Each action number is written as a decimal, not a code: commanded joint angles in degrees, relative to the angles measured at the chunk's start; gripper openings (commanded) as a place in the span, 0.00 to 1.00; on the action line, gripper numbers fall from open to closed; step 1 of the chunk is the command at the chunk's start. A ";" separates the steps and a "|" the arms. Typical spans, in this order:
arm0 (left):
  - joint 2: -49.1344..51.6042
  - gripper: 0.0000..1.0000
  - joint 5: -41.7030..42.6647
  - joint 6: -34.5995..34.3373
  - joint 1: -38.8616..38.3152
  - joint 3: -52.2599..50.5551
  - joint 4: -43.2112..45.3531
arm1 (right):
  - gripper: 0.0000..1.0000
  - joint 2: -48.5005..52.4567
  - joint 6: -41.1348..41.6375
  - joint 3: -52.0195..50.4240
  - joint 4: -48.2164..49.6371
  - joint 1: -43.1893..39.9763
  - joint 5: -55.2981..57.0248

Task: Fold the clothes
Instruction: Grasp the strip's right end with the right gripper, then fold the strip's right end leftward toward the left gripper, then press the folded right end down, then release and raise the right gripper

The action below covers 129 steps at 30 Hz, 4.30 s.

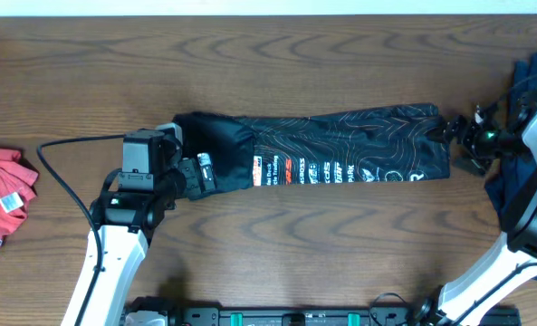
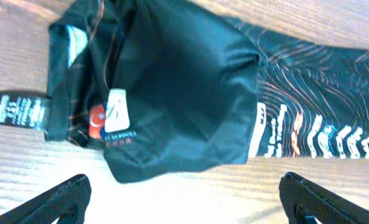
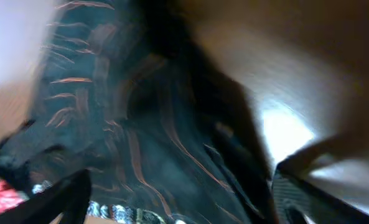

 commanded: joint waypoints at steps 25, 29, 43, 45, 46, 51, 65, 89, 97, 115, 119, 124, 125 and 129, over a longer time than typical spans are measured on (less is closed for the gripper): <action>-0.42 0.98 2.47 1.33 0.00 0.57 -2.08 | 0.01 10.23 -8.59 -2.14 4.42 -2.75 -2.51; -0.39 0.98 2.45 1.33 0.00 0.57 -2.08 | 0.01 10.10 -8.55 -0.74 3.45 -5.66 -2.75; -0.39 0.98 2.45 1.33 0.00 0.57 -1.97 | 0.01 10.01 -9.27 9.05 -3.87 -12.15 -3.56; -0.37 0.98 2.45 1.33 0.00 0.57 -1.99 | 0.01 9.97 -11.30 10.16 -5.64 -11.28 -5.09; -0.33 0.98 2.45 1.33 0.00 0.57 -1.99 | 0.01 9.92 -12.35 10.62 -6.29 -10.73 -5.92; 0.35 0.98 2.45 1.33 0.00 0.57 -2.01 | 0.01 9.09 -16.41 13.31 -10.45 -6.25 -6.08; 1.44 0.98 2.49 1.33 -0.04 0.57 -2.21 | 0.01 1.90 -17.66 19.91 -19.30 6.12 3.43; 1.46 0.98 3.50 1.31 -0.04 0.50 -3.45 | 0.01 -2.23 -20.15 22.80 -28.74 24.00 13.25; 1.75 0.98 3.48 1.31 -0.04 -0.04 -3.48 | 0.01 -2.21 -20.13 22.80 -30.29 32.98 19.91; 8.07 0.98 3.50 1.29 -0.04 -0.09 -2.75 | 0.64 -2.19 -11.28 22.80 -26.95 45.53 21.16; 8.09 0.98 3.50 1.07 -0.04 -0.09 -1.73 | 0.45 -2.19 -10.69 22.80 -22.91 47.19 16.98; 8.09 0.98 3.52 0.24 -0.04 -0.09 -1.29 | 0.89 -2.16 -4.61 22.77 -21.97 47.76 22.43; 8.09 0.98 3.52 0.24 -0.04 -0.09 -1.33 | 0.84 -2.08 -2.97 22.75 -23.06 47.47 25.24; 8.09 0.98 3.52 0.26 -0.04 -0.09 -1.51 | 0.67 -2.08 0.42 22.47 -25.68 45.00 29.73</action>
